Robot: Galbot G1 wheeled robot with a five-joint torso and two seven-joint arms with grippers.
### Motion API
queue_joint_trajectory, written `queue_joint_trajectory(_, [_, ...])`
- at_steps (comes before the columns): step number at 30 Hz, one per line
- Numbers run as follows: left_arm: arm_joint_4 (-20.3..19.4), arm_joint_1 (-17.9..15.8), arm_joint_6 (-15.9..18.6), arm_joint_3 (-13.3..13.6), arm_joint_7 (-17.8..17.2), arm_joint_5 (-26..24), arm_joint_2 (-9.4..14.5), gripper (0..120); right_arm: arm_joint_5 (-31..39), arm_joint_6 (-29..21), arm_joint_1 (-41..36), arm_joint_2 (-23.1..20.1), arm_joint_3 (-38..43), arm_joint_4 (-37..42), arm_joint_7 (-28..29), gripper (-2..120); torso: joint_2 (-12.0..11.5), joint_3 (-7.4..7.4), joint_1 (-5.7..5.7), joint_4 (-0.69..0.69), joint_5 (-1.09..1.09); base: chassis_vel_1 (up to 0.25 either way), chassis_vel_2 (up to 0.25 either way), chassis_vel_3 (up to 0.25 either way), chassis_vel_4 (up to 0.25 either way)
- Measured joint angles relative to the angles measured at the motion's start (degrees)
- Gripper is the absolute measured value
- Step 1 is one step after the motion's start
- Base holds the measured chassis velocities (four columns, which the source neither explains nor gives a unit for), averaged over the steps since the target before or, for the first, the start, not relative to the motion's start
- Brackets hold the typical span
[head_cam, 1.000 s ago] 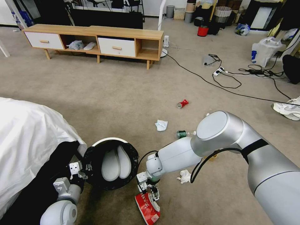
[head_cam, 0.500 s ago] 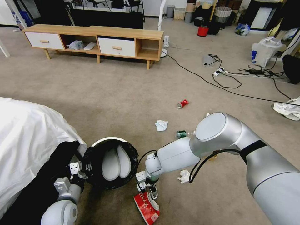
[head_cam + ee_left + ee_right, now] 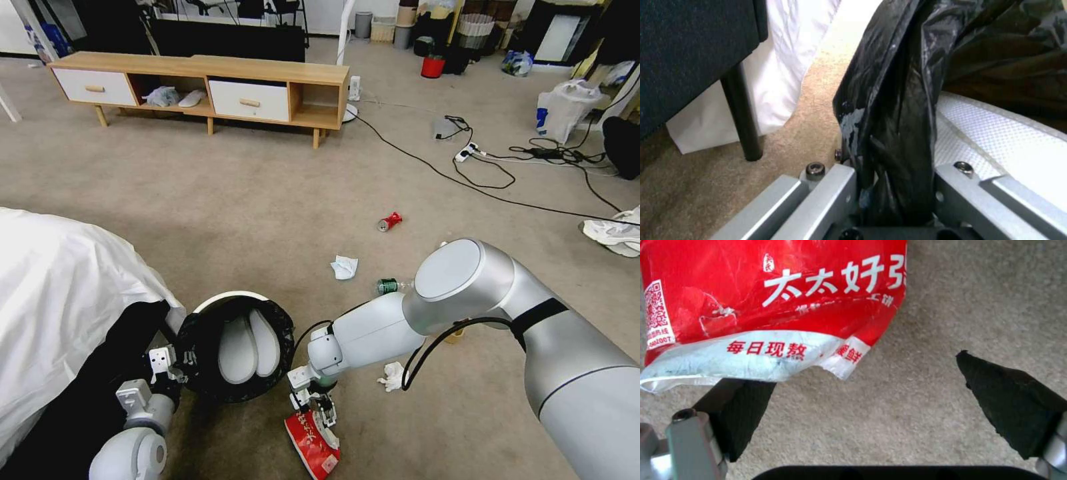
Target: Pick up the trash bin and place the garbage on the floor into it.
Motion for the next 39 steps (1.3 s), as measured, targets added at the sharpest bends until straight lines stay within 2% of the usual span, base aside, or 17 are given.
queue_joint_trajectory(25, [0.4,-0.2,-0.1,0.2,0.1,0.1,0.3,0,1.1,-0.5,0.9,0.0,1.2,2.9,1.2,99,0.0,0.0,0.0,0.02,0.0,0.0,0.0,0.0,0.0])
queue_joint_trajectory(39, [0.6,0.0,-0.2,0.0,0.1,0.4,0.0,0,1.1,-0.1,0.4,0.0,2.2,1.1,1.4,99,0.0,0.0,0.0,0.01,0.0,0.0,0.0,0.0,0.0])
